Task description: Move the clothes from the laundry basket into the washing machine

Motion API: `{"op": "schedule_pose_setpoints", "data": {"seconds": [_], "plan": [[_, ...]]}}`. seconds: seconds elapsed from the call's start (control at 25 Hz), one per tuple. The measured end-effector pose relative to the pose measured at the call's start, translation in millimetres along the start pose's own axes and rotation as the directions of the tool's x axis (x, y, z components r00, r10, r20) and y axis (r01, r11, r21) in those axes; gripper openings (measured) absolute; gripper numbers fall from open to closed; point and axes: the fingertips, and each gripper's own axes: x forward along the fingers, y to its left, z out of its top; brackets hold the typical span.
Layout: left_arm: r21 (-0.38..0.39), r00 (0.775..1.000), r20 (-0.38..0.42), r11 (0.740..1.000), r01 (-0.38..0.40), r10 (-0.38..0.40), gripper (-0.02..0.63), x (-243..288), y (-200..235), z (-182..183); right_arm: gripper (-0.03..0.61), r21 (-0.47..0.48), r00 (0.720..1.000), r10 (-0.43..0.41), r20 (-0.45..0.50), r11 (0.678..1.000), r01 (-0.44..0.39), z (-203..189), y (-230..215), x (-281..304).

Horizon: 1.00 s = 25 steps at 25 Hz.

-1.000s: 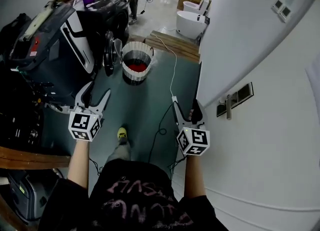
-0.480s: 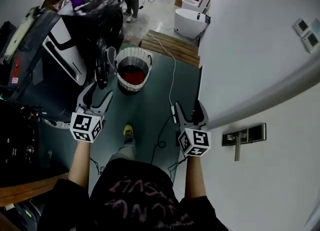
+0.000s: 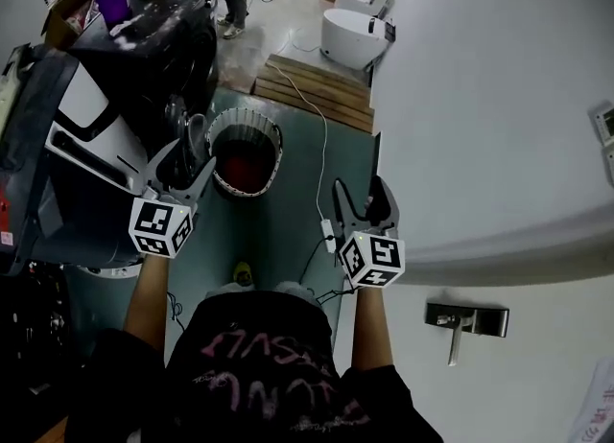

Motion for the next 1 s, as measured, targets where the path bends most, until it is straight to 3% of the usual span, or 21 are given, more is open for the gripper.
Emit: {"op": "schedule_pose_setpoints", "data": {"seconds": [0.36, 0.72, 0.84, 1.0], "plan": [[-0.011, 0.998, 0.041, 0.999, -0.042, 0.043, 0.281, 58, 54, 3, 0.347, -0.01, 1.0, 0.012, 0.003, 1.0, -0.012, 8, -11, 89], [0.004, 0.988, 0.031, 0.989, -0.149, 0.149, 0.281, 161, 117, -30, 0.347, -0.013, 0.987, 0.157, 0.014, 0.988, -0.157, -13, -28, 254], [-0.002, 0.973, 0.019, 0.974, -0.228, 0.228, 0.281, 213, 143, -54, 0.347, -0.025, 0.972, 0.236, 0.001, 0.971, -0.236, -27, -43, 342], [-0.028, 0.929, -0.004, 0.929, -0.369, 0.369, 0.281, 302, 180, -71, 0.347, -0.021, 0.936, 0.346, -0.065, 0.937, -0.348, -44, -74, 475]]}}
